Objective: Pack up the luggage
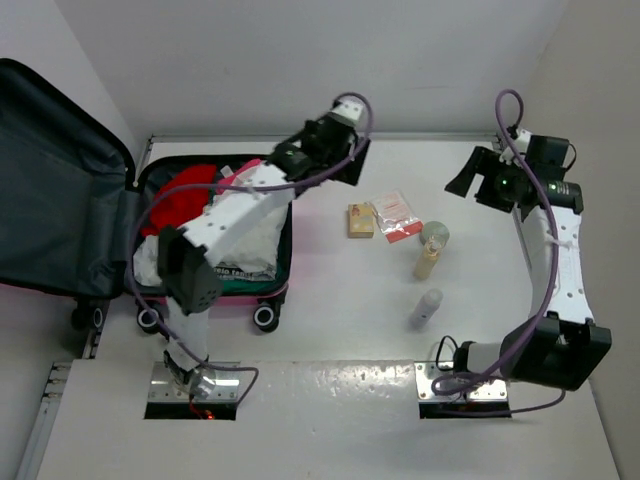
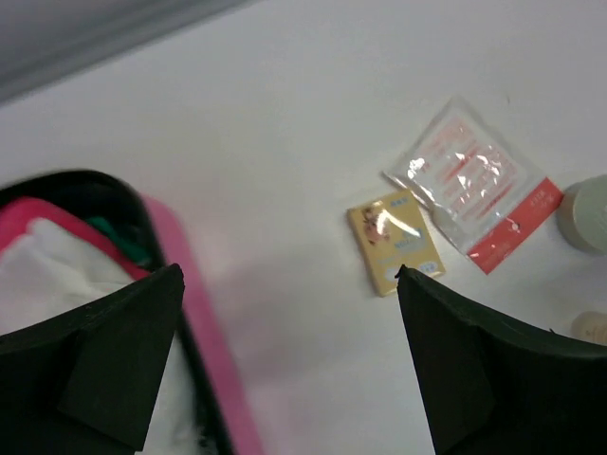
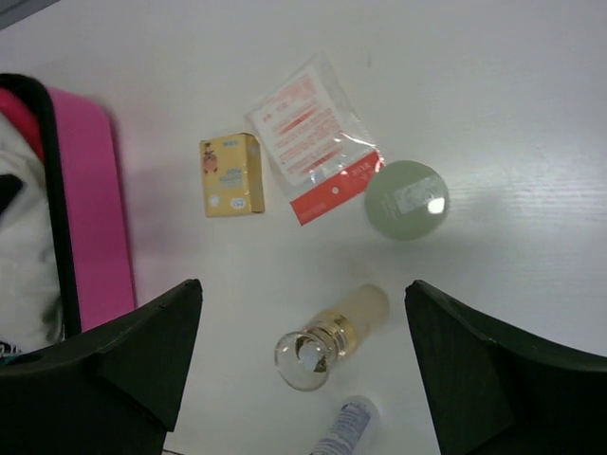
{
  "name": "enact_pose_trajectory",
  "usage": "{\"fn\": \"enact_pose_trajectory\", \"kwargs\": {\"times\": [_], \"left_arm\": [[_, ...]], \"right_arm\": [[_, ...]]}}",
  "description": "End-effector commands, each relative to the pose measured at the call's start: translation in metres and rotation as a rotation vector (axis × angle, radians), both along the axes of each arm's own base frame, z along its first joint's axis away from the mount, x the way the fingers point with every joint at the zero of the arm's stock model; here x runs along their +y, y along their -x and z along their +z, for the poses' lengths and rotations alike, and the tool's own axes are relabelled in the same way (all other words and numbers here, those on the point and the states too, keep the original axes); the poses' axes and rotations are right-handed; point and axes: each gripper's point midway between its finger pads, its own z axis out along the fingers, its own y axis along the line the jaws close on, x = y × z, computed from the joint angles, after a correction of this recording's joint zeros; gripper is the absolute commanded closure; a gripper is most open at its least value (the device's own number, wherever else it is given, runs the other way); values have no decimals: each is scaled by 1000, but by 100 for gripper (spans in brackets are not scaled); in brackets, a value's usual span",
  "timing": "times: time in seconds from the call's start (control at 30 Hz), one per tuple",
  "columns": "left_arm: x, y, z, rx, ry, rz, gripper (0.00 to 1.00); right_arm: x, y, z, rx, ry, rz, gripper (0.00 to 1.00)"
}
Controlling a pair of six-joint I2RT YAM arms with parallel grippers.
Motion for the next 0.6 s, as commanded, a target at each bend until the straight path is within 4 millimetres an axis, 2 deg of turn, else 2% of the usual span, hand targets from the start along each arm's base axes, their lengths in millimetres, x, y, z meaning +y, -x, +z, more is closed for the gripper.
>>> {"fn": "enact_pose_trajectory", "kwargs": {"times": [0.0, 0.03, 0.13, 0.17, 0.27, 0.33, 0.4, 0.43, 0.5, 0.53, 0.57], "left_arm": [[-19, 1, 6, 13, 83, 132, 1], [-30, -3, -17, 66, 92, 131, 1], [-49, -1, -51, 135, 89, 103, 1], [-57, -3, -70, 151, 59, 105, 1], [-68, -7, -89, 185, 64, 94, 1], [-77, -6, -110, 216, 49, 87, 1], [-85, -6, -116, 233, 59, 65, 1], [-88, -6, -129, 258, 55, 63, 1], [-95, -3, -137, 286, 66, 33, 1], [-92, -6, -137, 290, 79, 51, 1], [-95, -5, -145, 310, 77, 38, 1]], "right_arm": [[-18, 14, 5, 14, -18, -89, 13], [-27, 18, 5, 14, -11, -113, 13], [-34, 26, 8, -2, 9, -109, 13], [-35, 29, 7, 3, 10, -109, 13], [-34, 35, 4, 2, 6, -105, 13], [-32, 40, -1, 4, -2, -98, 13], [-31, 44, -5, 9, -2, -95, 13], [-31, 44, -6, 11, -5, -97, 13], [-30, 46, -7, 12, -10, -97, 13], [-30, 46, -7, 12, -13, -94, 13], [-29, 47, -7, 9, -19, -93, 13]]}}
